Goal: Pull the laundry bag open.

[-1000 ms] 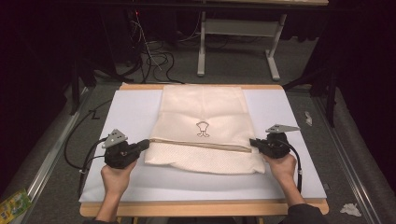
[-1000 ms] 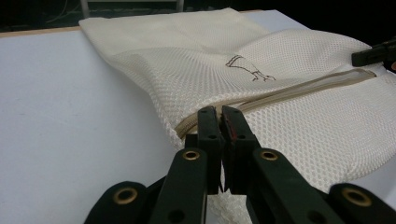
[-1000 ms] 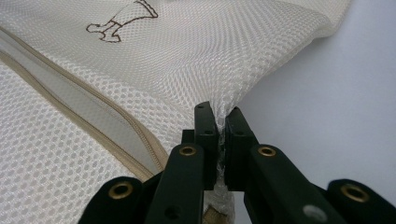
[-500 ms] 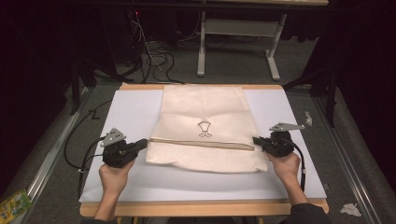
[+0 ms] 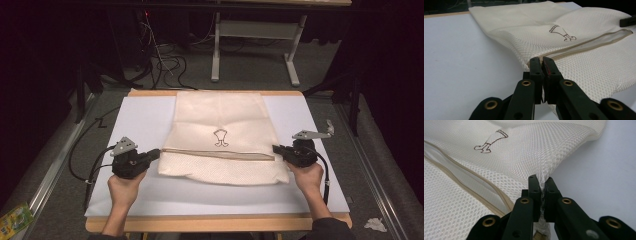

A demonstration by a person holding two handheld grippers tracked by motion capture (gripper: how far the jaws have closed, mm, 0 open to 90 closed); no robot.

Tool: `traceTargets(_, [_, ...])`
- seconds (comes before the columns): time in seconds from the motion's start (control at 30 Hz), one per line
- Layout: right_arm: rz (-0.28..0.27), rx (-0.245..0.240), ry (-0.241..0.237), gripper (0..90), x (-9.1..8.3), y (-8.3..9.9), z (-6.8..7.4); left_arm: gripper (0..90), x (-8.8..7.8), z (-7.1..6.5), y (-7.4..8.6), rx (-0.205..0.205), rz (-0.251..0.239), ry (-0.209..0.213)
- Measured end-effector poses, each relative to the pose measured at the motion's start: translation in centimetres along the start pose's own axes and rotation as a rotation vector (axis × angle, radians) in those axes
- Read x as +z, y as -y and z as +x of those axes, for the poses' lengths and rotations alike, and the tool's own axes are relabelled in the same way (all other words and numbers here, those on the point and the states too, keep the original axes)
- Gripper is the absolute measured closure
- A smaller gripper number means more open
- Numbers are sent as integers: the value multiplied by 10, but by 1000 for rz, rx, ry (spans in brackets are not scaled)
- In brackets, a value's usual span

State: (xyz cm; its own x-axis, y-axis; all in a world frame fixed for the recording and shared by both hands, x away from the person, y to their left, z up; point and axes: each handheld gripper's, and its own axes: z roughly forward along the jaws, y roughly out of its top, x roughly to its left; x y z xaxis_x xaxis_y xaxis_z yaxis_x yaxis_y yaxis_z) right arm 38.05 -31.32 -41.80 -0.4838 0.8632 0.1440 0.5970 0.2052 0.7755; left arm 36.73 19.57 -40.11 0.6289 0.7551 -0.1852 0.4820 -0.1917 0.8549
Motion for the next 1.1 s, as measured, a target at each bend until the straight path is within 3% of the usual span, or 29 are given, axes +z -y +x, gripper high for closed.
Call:
traceTargets(0.4, [31,31,-6,870,7,8,-2,871,9,-3,3,1,53,1])
traceTargets(0.73, [61,25,-2,861,14,14,-2,871,14,-4,6,3,91,-7])
traceTargets(0.97, [89,27,-2,854,19,18,-2,870,18,-1,12,-22,117,-9])
traceTargets(1.1, [100,1,17,841,22,21,1,866,21,-1,13,-17,135,-20])
